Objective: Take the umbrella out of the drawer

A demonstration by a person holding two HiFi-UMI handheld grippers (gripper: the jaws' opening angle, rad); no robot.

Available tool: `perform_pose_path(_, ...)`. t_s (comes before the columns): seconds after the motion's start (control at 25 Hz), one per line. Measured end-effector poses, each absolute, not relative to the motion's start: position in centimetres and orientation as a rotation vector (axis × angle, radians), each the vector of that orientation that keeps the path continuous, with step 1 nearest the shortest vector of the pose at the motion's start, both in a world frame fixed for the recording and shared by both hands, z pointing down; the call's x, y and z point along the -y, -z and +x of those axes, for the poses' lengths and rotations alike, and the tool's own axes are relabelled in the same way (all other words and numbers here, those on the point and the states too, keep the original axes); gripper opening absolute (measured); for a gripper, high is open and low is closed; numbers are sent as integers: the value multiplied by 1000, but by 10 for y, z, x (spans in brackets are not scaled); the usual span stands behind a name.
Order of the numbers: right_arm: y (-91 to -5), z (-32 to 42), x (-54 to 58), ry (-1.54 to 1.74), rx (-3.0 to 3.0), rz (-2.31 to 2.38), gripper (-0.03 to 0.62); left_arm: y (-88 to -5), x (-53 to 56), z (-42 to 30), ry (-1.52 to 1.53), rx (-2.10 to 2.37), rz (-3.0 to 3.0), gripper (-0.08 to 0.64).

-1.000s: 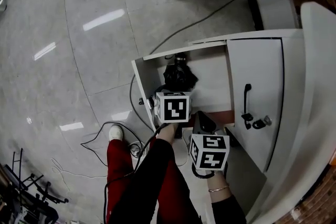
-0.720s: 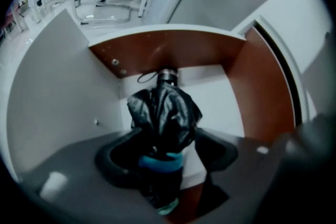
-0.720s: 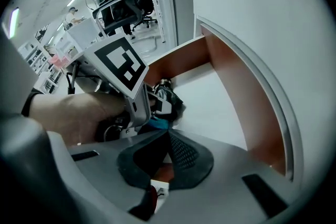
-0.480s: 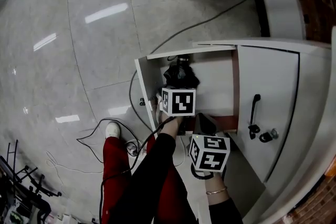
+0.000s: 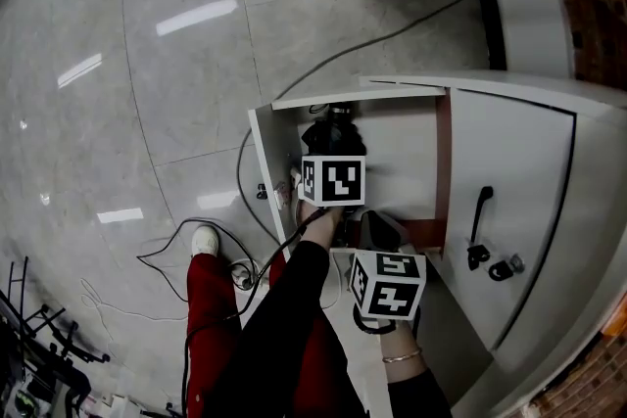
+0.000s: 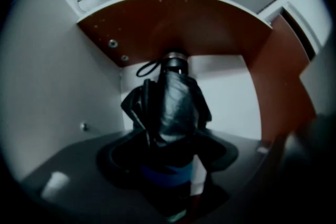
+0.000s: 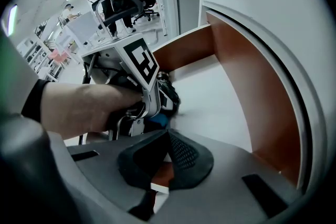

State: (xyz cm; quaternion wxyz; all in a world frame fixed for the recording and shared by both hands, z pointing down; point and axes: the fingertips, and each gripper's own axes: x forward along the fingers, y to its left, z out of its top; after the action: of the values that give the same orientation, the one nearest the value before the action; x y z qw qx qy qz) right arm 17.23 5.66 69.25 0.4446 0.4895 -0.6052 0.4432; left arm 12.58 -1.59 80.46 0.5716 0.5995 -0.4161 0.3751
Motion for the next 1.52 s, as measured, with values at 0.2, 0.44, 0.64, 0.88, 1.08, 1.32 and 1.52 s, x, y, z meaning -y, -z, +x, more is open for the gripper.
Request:
perform_pose_path(0.2,-697,172,-58,-1110,1487,1194,-3,-814,16,127,-909,957,1376,301)
perform_pose_path(0.44,-696,172,-65,-1115,1473,1193,-2,-815,17,126,-931,928,1363,274)
perform_pose_path(0.64,-691,172,-72,-1112,1465,1211,-2,-804,17,123,-906,997,1433,242)
perform_pose_path(0.88,-684,175,-78,-1107,1456,1238,-2,-789,18,121,-873,1002,1486,207)
perform_pose_path(1.08,-682,175,-85,-1110,1443,1246,-3,-785,17,121,-877,987,1518,187)
perform_pose_path(1.32,-683,173,-88,-1113,1443,1241,-2,-785,19,121,-895,1010,1531,178)
perform_pose_path(1.52,-677,176,-87,-1108,1440,1244,-2,-767,18,117,-857,1053,1545,136)
